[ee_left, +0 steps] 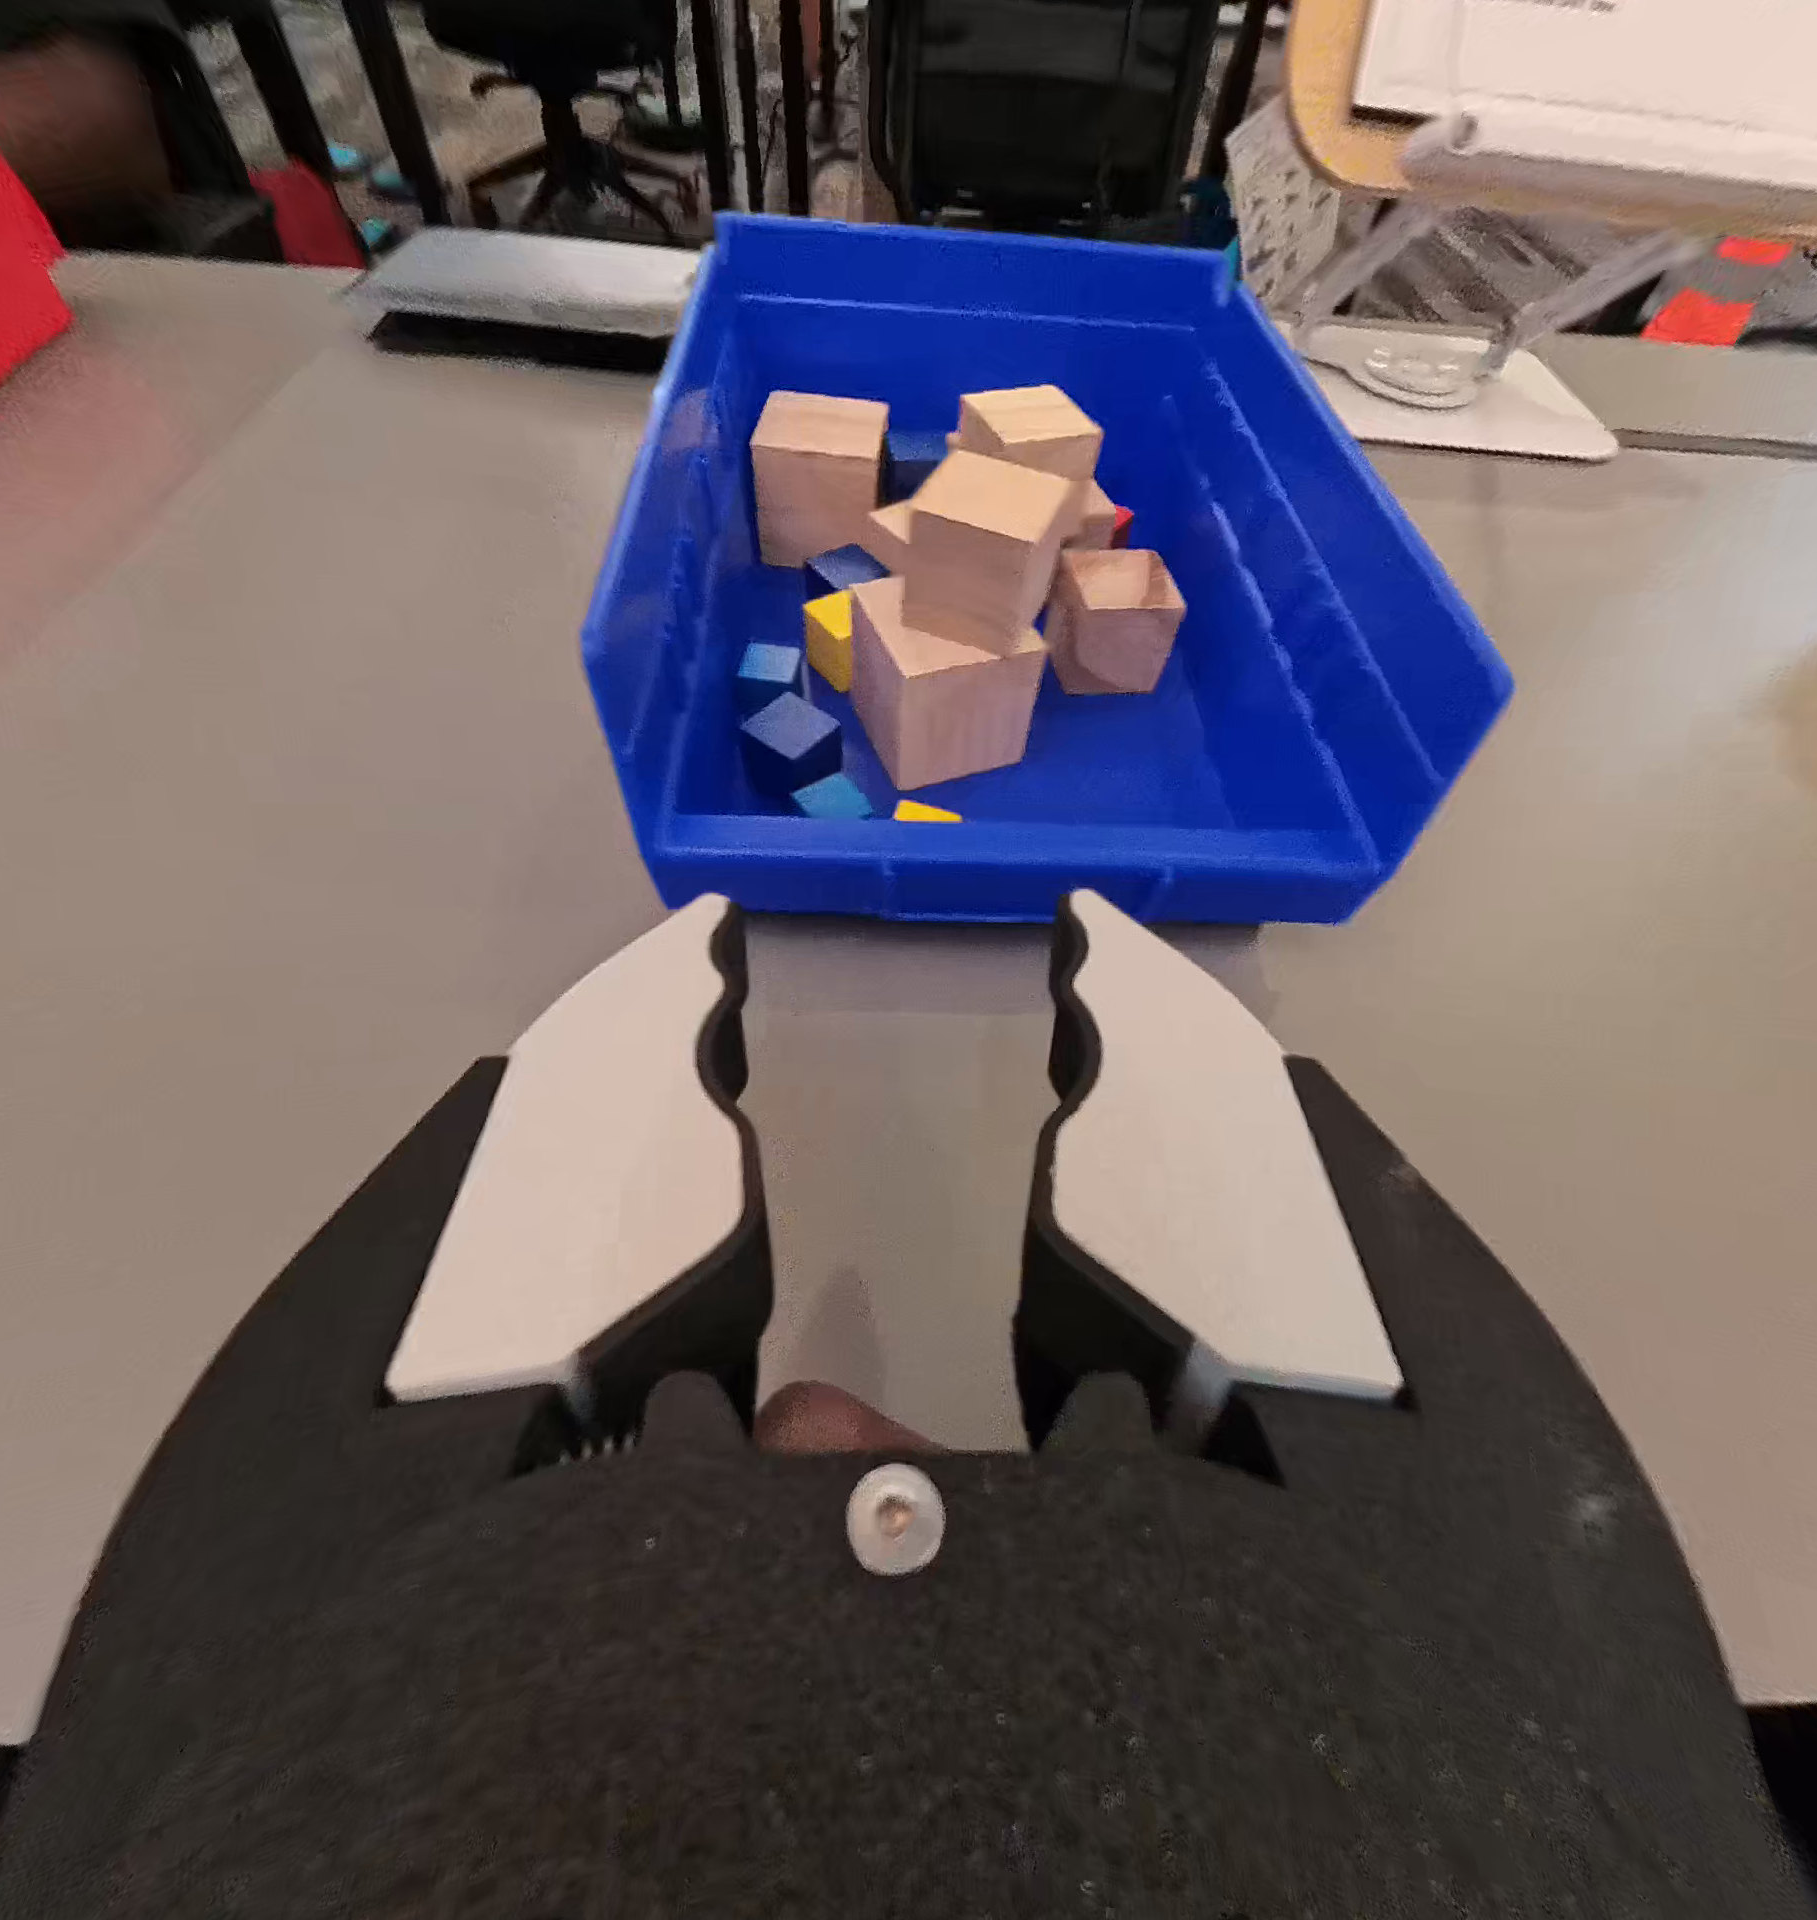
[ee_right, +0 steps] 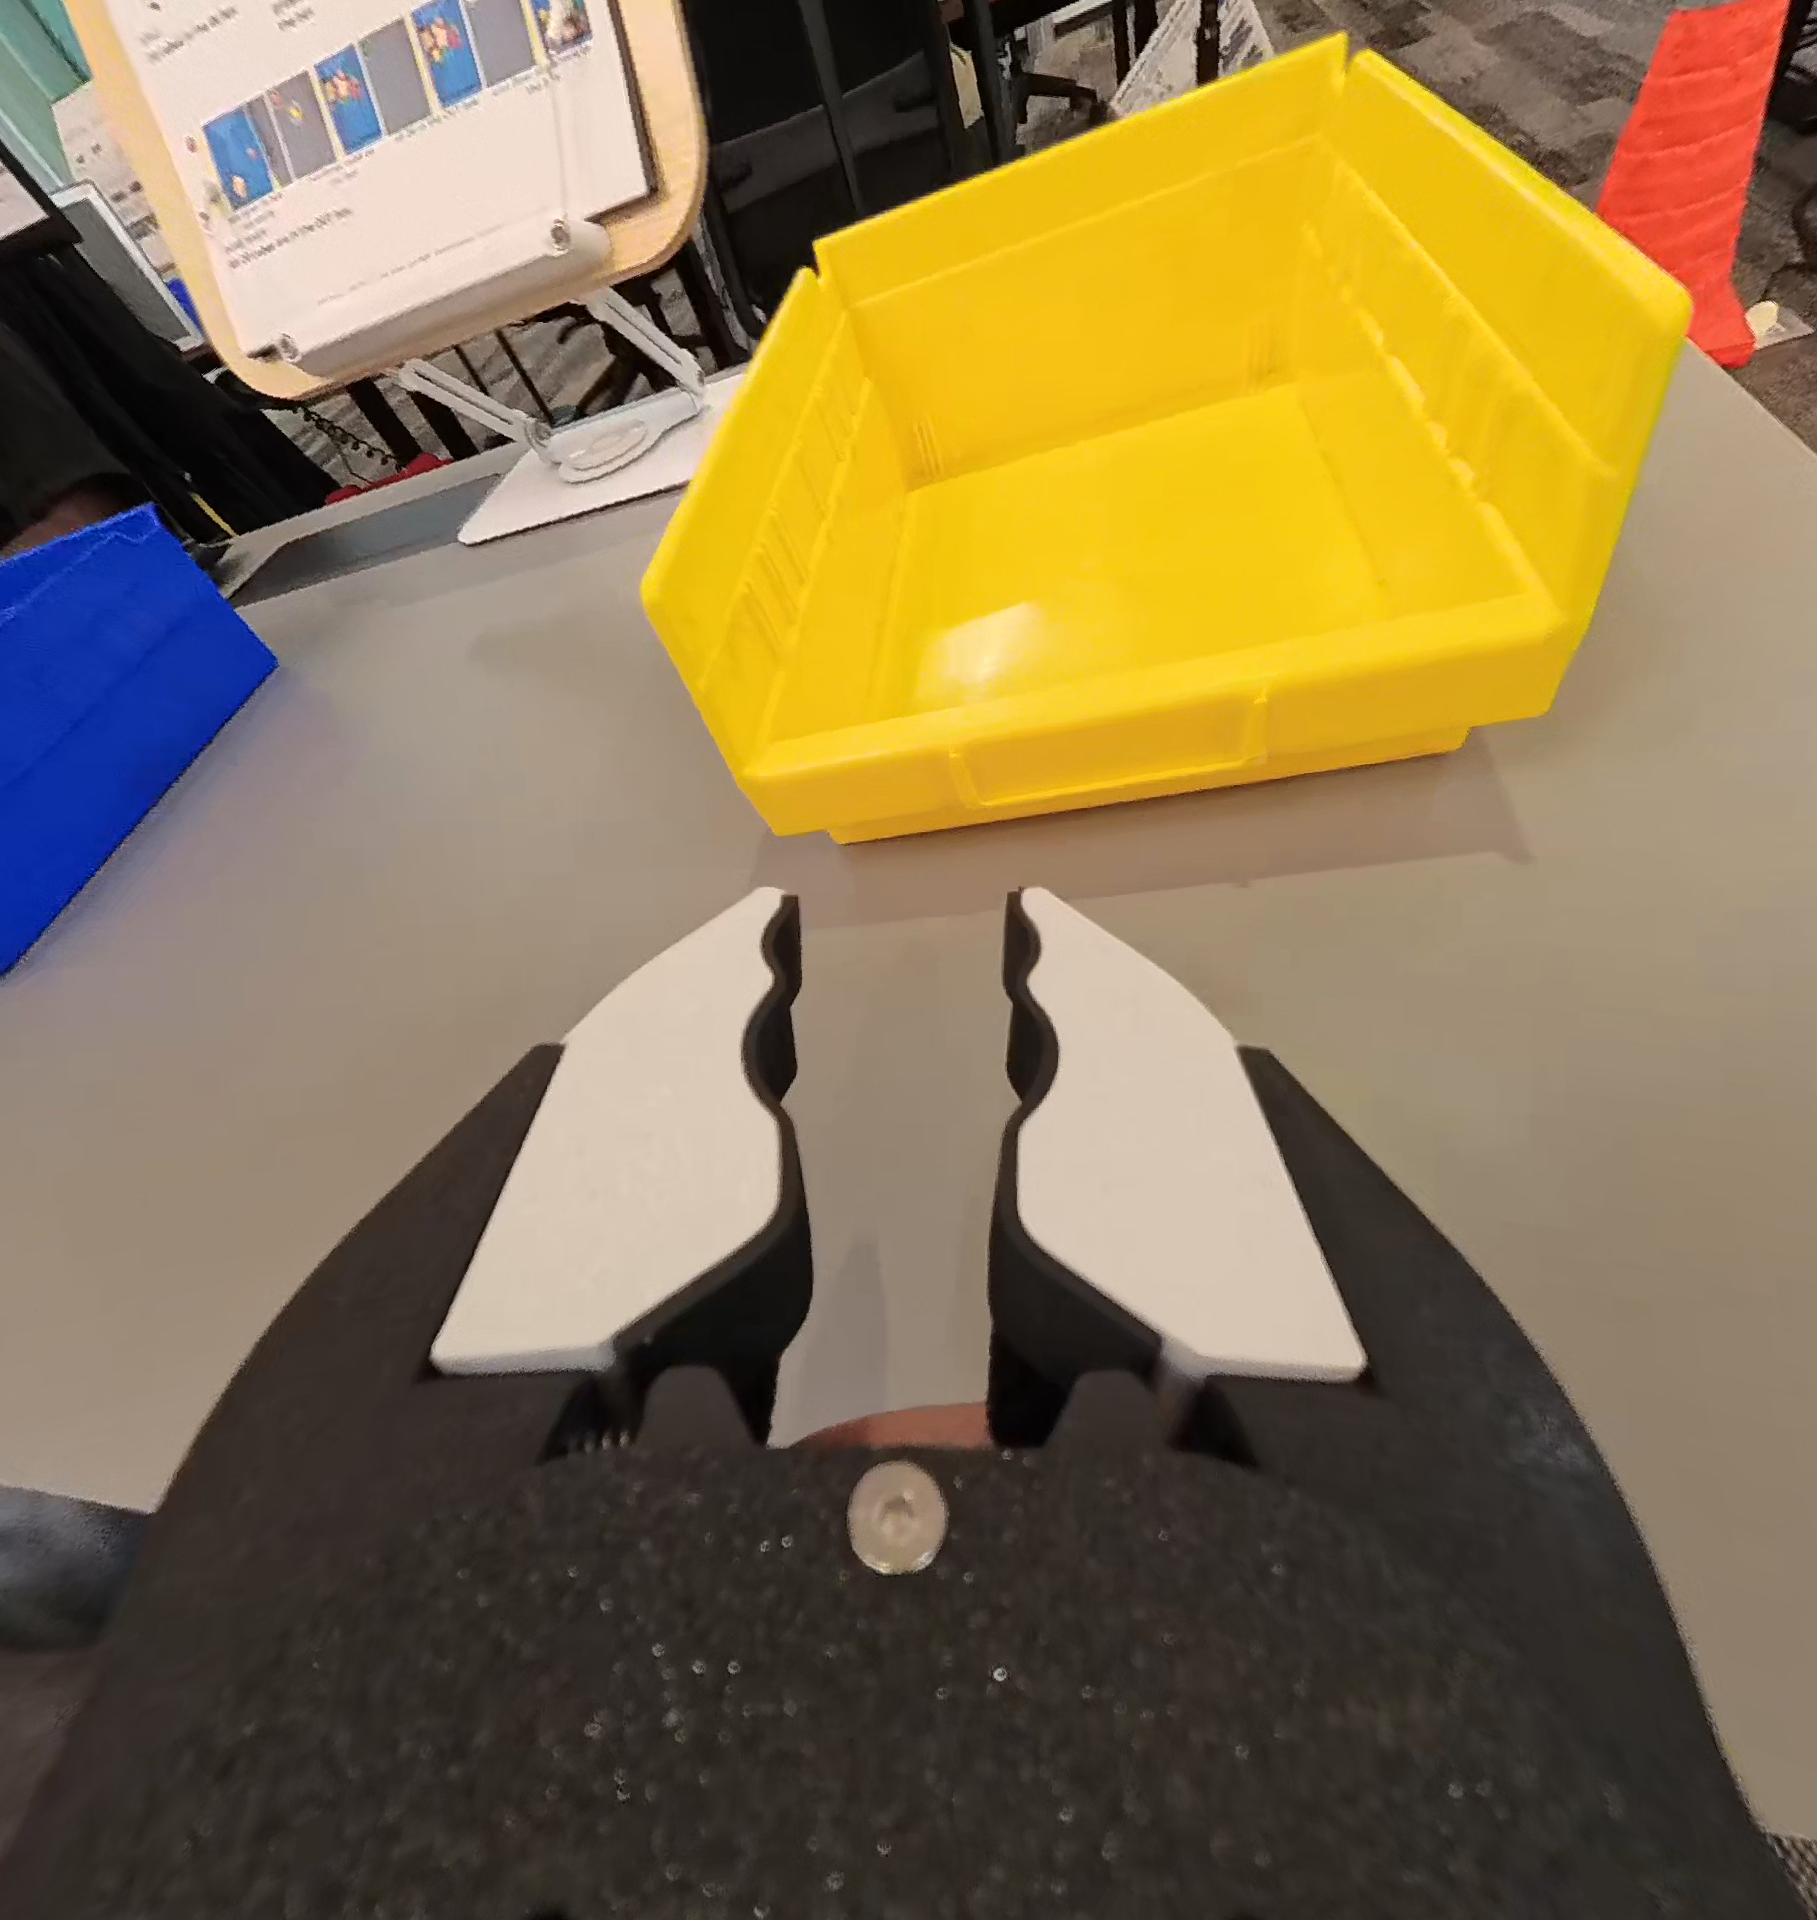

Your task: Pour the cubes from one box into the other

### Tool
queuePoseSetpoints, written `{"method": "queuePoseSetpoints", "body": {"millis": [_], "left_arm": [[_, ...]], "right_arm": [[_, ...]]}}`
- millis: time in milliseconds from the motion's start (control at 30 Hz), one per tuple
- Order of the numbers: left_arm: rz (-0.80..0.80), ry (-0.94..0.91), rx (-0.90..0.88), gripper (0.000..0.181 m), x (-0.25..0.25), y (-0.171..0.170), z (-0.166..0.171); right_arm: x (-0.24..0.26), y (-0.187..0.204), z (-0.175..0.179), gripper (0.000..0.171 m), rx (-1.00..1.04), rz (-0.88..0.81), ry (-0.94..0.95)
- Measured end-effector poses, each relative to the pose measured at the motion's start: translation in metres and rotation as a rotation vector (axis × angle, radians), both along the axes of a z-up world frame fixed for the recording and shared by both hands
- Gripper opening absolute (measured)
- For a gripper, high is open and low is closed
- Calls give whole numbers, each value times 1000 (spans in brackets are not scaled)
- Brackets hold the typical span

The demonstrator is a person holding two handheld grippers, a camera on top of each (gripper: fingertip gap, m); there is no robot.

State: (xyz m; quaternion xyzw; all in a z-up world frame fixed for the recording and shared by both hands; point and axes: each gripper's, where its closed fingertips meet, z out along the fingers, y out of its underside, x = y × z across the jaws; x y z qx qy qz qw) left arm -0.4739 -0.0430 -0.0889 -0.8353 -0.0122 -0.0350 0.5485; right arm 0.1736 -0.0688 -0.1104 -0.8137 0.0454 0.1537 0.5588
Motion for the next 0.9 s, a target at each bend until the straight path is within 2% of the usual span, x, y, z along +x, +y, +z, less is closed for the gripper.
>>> {"method": "queuePoseSetpoints", "body": {"millis": [100,233,367,400,433,467,567,667,800,900], "left_arm": [[55,-69,-12,54,-31,22,-1],[56,-92,-86,56,-53,62,-27],[68,-59,-94,49,-70,97,-38],[39,-93,-86,44,-68,103,-38],[5,-147,-70,29,-63,108,-34],[-23,-183,-66,8,-59,111,-33],[19,-147,-84,6,-59,111,-33],[20,-43,-117,5,-43,103,-34],[27,30,-122,4,-4,92,-35],[56,20,-116,5,21,90,-35]], "right_arm": [[-9,1,2,37,7,16,-51],[-44,1,3,37,7,85,-85],[-125,0,0,37,3,231,-137],[-152,0,-3,37,-3,279,-157],[-182,-1,-5,38,-3,332,-177],[-214,-2,-7,38,1,390,-202],[-301,3,-12,38,13,543,-281],[-355,22,-5,38,-42,646,-250],[-364,72,31,38,-42,601,-164],[-357,97,33,38,-55,565,-176]]}}
